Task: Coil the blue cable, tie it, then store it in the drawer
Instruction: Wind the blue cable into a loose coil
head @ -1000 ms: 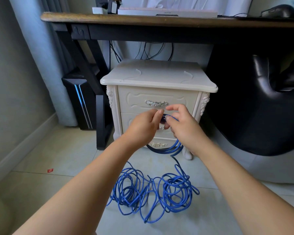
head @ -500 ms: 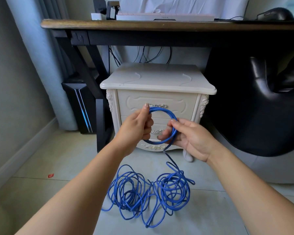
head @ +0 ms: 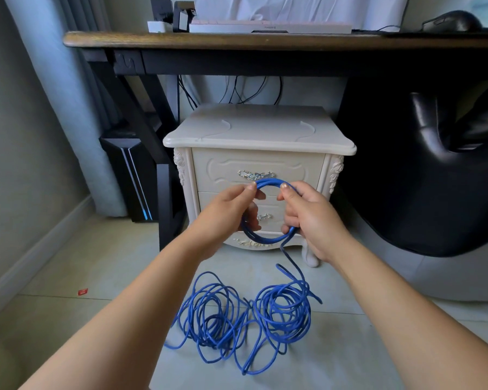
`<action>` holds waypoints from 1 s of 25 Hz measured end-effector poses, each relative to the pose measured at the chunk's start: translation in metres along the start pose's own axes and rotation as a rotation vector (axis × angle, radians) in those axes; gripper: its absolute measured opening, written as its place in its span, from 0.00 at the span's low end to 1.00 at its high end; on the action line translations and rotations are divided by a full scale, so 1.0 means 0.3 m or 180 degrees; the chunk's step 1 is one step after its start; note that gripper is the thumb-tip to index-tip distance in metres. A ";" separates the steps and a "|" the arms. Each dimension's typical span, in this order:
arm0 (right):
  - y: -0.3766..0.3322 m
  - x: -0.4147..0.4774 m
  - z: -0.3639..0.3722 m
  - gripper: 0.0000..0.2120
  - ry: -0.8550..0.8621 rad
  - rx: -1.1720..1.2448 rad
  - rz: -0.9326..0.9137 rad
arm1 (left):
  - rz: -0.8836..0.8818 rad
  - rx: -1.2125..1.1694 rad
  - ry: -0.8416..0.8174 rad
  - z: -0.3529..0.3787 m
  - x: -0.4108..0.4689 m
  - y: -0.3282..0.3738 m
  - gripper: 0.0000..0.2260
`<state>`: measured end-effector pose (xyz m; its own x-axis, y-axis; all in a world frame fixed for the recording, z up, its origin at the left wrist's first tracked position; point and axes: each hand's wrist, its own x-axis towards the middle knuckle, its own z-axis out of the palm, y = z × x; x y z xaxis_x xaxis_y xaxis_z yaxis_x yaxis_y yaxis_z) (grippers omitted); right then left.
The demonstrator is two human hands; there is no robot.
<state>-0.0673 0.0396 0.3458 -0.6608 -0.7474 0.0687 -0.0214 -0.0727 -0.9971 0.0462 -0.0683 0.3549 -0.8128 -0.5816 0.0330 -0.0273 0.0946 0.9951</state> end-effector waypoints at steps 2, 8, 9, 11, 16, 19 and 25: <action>-0.010 0.003 -0.017 0.10 -0.0199 -0.0448 -0.0043 | -0.0263 -0.0189 -0.0311 -0.023 0.006 0.010 0.17; -0.032 0.020 -0.040 0.09 -0.0739 -0.1603 -0.0083 | -0.0067 0.0239 -0.0540 0.027 0.034 0.012 0.15; -0.029 0.020 -0.046 0.09 -0.0729 -0.1404 -0.0037 | 0.0035 0.0369 -0.0424 0.029 0.038 0.010 0.15; -0.020 0.015 -0.063 0.08 -0.0747 -0.0872 0.0258 | 0.0194 0.0569 -0.0114 0.022 0.044 0.001 0.16; 0.005 0.001 -0.078 0.05 -0.1032 -0.0664 0.0815 | 0.0393 0.0853 0.0566 -0.011 0.038 0.002 0.17; 0.009 -0.010 -0.050 0.07 -0.1039 -0.0557 0.0552 | 0.0479 0.0672 0.1003 -0.022 0.047 -0.009 0.18; -0.016 -0.007 0.026 0.11 -0.0260 0.1107 0.0188 | 0.0129 -0.1030 0.0906 0.029 0.044 -0.016 0.17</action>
<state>-0.0599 0.0364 0.3506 -0.5909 -0.8063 0.0276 0.2808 -0.2376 -0.9299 0.0305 -0.0694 0.3498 -0.6152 -0.7866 0.0519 0.2222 -0.1099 0.9688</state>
